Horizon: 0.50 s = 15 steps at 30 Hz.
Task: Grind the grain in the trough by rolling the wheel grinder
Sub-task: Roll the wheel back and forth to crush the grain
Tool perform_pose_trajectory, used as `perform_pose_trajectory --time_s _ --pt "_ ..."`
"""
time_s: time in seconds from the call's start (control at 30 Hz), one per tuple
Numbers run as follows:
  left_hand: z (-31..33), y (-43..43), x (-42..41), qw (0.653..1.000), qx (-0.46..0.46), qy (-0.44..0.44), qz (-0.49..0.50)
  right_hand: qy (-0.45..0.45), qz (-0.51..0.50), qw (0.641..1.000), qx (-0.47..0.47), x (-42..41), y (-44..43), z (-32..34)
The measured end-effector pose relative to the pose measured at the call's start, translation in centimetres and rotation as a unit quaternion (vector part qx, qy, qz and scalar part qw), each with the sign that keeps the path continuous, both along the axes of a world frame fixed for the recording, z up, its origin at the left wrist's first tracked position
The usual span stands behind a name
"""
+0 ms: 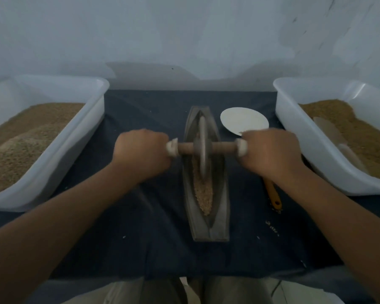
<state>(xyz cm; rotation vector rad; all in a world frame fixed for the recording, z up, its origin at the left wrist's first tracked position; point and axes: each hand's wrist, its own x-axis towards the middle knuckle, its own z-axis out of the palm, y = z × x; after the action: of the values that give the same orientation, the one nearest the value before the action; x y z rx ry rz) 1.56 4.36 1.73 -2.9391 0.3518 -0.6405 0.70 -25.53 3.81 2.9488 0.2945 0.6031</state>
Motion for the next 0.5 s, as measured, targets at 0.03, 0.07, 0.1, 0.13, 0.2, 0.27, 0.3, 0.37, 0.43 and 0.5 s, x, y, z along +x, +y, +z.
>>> perform_pose_trajectory --time_s 0.03,0.07,0.1,0.13,0.2,0.27,0.3,0.37,0.43,0.5 --pt "0.3 -0.3 1.7 0.999 -0.021 0.019 0.018 -0.012 0.0 1.0 0.006 1.5 0.6 0.4" --pt "0.5 -0.7 3.2 0.998 -0.041 0.03 0.03 -0.025 0.004 1.0 0.008 3.0 1.1 0.9" --pt "0.8 -1.0 4.1 0.997 -0.055 0.039 0.038 -0.029 0.005 1.0 0.008 4.0 1.5 1.5" --pt "1.0 -1.2 4.4 0.996 -0.062 0.043 0.042 -0.019 0.003 1.0 0.007 4.5 1.7 2.0" --pt "1.0 -1.0 3.4 0.996 -0.055 0.051 0.045 0.021 -0.006 1.0 0.011 4.0 1.7 2.2" --pt "0.4 -0.1 0.5 0.999 -0.026 0.036 0.028 0.046 -0.011 0.999 0.003 1.6 0.9 1.5" --pt "-0.1 0.5 -1.2 1.0 -0.007 0.009 0.005 0.032 0.002 0.999 -0.005 -0.3 0.3 1.0" --pt "-0.7 1.2 -4.3 0.999 0.008 -0.026 -0.036 0.008 0.043 0.999 0.008 -3.9 -0.5 0.3" --pt "-1.2 1.7 -4.9 0.999 -0.006 -0.026 -0.047 0.002 0.06 0.998 0.013 -4.7 -0.9 0.0" --pt "-1.3 1.2 -3.4 0.999 -0.015 -0.017 -0.032 -0.004 0.039 0.999 -0.013 -2.7 -0.4 0.2"
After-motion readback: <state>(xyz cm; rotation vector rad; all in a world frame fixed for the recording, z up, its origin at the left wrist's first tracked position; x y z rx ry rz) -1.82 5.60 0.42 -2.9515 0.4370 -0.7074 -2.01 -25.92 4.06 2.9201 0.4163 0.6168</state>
